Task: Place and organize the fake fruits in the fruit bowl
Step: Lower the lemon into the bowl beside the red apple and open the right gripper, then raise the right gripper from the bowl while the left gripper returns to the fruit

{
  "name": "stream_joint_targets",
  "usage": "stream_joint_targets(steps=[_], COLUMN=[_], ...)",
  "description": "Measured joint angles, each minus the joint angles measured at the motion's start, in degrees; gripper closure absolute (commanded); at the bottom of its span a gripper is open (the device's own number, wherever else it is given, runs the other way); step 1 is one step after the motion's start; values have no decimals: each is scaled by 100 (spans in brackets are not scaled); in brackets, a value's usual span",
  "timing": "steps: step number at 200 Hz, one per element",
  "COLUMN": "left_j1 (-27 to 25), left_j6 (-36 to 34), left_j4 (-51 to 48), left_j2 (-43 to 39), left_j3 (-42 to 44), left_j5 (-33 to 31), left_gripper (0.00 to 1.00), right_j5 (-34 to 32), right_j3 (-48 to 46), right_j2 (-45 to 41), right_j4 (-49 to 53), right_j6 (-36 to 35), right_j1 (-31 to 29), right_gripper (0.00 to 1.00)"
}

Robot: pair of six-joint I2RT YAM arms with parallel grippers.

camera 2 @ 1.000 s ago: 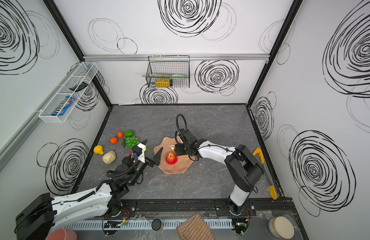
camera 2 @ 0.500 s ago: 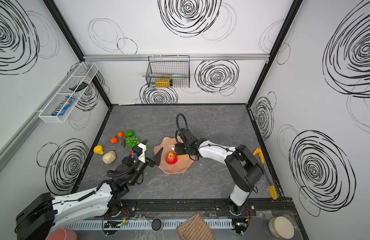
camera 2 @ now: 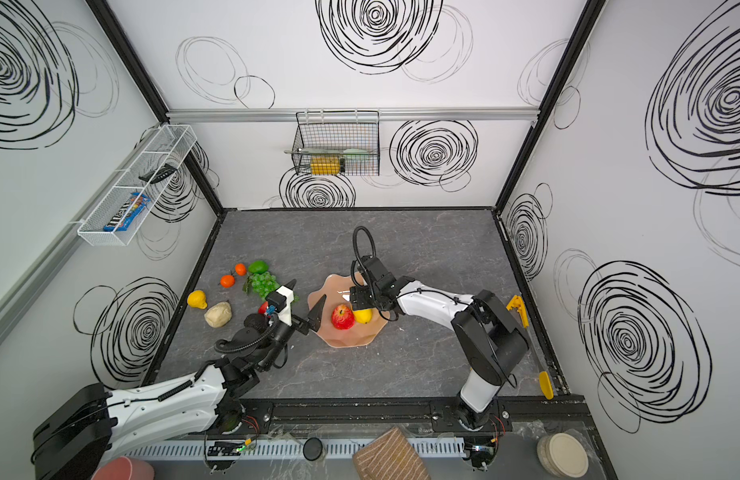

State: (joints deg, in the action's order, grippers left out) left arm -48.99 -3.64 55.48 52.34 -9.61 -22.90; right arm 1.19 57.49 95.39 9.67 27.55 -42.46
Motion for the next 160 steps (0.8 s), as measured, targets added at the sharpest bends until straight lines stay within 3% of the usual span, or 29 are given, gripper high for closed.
stream_joint_targets(steps=[48, 75, 122, 160], left_j1=[13, 129, 525, 1038], left_j6=[26, 271, 1145, 2356], left_j4=[-28, -398, -1578, -3547], left_j2=[74, 131, 166, 426], left_j3=[-9, -184, -935, -1932], left_j5=[-59, -92, -74, -234], left_gripper=[3, 2, 0, 0], right_j5=[2, -31, -267, -289], right_j3=[-2, -105, -1226, -2588], right_j2=[-328, -927, -2741, -3862], right_j4=[101, 181, -299, -920], right_j6=[-96, -208, -286, -179], right_j1=[4, 39, 306, 706], right_gripper=[23, 22, 17, 16])
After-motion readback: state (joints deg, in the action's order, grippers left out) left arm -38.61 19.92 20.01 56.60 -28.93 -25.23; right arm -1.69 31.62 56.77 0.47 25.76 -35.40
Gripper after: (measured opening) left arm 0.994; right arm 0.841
